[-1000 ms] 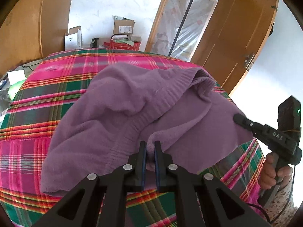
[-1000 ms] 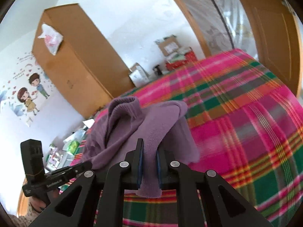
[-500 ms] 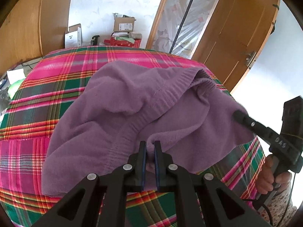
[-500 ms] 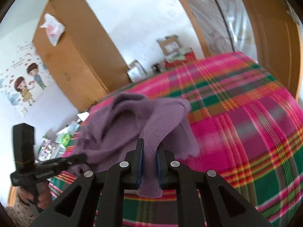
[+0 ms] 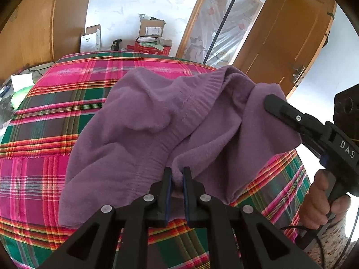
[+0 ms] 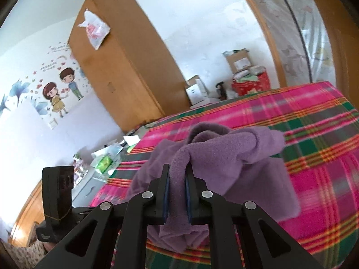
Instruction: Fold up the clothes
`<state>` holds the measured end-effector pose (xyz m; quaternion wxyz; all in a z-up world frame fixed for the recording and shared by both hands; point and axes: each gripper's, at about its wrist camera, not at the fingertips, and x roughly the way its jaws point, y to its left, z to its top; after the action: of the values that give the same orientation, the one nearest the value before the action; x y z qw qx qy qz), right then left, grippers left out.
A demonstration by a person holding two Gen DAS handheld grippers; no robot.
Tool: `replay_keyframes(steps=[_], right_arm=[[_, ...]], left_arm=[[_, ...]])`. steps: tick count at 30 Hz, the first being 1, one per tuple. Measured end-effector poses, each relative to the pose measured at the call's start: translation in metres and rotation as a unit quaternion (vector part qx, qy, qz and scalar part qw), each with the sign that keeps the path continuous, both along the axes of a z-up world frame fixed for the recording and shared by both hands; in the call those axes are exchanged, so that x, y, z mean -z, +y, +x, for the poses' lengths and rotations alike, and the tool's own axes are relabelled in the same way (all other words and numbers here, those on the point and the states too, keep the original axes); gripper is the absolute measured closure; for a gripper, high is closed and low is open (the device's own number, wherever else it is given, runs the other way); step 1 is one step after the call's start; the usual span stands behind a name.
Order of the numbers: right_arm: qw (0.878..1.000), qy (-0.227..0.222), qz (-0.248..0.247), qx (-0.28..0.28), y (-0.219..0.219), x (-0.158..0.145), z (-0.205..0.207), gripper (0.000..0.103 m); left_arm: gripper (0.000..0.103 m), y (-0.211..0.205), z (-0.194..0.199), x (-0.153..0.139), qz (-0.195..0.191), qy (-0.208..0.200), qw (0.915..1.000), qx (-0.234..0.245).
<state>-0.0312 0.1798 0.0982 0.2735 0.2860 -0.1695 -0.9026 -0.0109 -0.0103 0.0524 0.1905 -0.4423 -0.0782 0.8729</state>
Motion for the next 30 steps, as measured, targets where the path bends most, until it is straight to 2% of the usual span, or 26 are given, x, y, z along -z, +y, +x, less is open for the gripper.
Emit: replay_keyframes(steps=[7, 19, 24, 27, 29, 30], right_arm=[[0.999, 0.001, 0.005, -0.039, -0.033, -0.001, -0.010, 0.091], [0.996, -0.034, 0.009, -0.084, -0.073, 0.024, -0.020, 0.091], [0.994, -0.045, 0.017, -0.095, -0.085, 0.034, -0.022, 0.091], [0.994, -0.049, 0.023, -0.094, -0.090, 0.039, -0.022, 0.091], [0.994, -0.047, 0.028, -0.094, -0.092, 0.040, -0.021, 0.091], [0.994, -0.046, 0.030, -0.094, -0.092, 0.040, -0.021, 0.091]], left_arm=[[0.094, -0.023, 0.000, -0.002, 0.017, 0.001, 0.9996, -0.023], [0.094, -0.057, 0.005, -0.012, 0.042, 0.009, 0.9968, -0.068], [0.094, -0.059, 0.001, -0.019, 0.051, 0.012, 0.9960, -0.072], [0.084, -0.055, -0.005, -0.027, 0.060, 0.019, 0.9962, -0.061], [0.069, -0.051, -0.009, -0.032, 0.065, 0.023, 0.9962, -0.053], [0.067, -0.047, -0.011, -0.034, 0.068, 0.023, 0.9963, -0.048]])
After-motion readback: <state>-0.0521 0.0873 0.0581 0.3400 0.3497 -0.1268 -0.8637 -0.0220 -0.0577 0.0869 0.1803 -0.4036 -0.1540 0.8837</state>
